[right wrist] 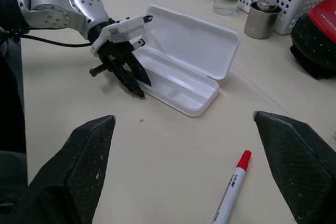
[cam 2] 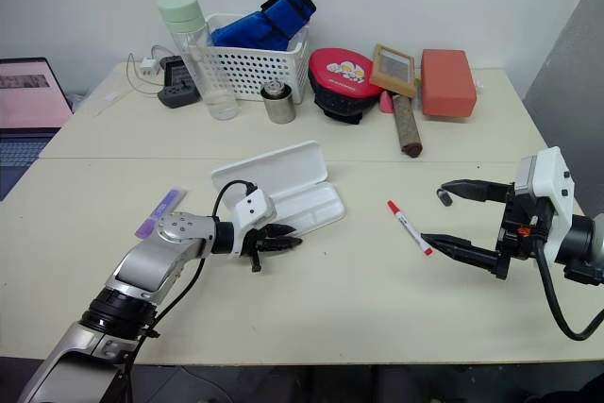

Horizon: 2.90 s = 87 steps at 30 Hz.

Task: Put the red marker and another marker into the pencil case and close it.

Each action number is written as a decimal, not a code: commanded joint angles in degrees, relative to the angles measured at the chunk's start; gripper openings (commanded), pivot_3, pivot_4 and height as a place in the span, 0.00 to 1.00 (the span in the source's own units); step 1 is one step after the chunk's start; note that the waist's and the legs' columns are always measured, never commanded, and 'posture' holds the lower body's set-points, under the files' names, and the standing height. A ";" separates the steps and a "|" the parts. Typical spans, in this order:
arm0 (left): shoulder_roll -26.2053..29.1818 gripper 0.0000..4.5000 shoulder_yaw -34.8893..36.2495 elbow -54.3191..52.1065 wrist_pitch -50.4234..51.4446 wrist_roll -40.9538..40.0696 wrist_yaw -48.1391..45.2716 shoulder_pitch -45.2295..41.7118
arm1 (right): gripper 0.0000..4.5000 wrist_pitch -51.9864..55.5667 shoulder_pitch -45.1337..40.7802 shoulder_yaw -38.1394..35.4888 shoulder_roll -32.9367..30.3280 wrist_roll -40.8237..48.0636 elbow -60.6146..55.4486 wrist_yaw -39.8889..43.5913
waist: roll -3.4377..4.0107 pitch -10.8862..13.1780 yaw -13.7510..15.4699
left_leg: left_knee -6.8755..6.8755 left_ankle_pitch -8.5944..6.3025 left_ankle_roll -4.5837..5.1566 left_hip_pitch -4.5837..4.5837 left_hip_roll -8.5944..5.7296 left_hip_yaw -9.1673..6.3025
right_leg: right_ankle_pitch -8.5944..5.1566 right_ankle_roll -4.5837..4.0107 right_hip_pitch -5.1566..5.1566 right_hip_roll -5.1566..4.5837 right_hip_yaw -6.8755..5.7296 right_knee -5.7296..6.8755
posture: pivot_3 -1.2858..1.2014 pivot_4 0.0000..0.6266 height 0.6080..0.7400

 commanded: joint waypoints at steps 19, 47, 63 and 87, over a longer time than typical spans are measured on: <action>3.15 0.01 -4.07 -9.79 -2.67 0.78 -11.00 2.20 | 1.00 1.25 3.84 -7.02 -1.34 3.76 -3.97 0.44 | 0.00 0.00 0.02 | 0.01 0.00 0.00 -0.01 -0.01 0.00 | 0.00 0.00 0.01 0.00 0.01 0.01 | 0.52 0.24 1.00; 7.13 0.13 -3.67 -23.76 4.33 -0.89 -10.03 12.26 | 1.00 0.73 8.11 -7.34 -1.13 2.96 -5.83 1.22 | 0.01 -0.01 -0.01 | 0.00 0.00 0.02 0.09 0.00 0.04 | -0.03 0.03 0.08 0.01 0.02 0.03 | 0.52 0.24 1.00; 8.25 0.58 2.10 -31.18 13.26 -10.50 -9.34 13.47 | 1.00 -0.14 8.23 -6.58 -0.58 2.39 -5.69 1.40 | 0.01 -0.01 -0.03 | 0.00 0.00 0.02 0.08 0.01 0.02 | -0.03 0.03 0.08 0.01 0.01 0.02 | 0.52 0.24 1.00; 11.50 0.98 33.02 -26.93 24.25 -28.16 8.30 9.19 | 1.00 -0.47 -2.29 2.03 -0.83 2.33 0.45 0.78 | 0.00 0.00 -0.11 | 0.00 0.00 0.02 0.12 0.01 0.05 | -0.03 0.03 0.08 0.02 0.04 0.01 | 0.52 0.24 1.00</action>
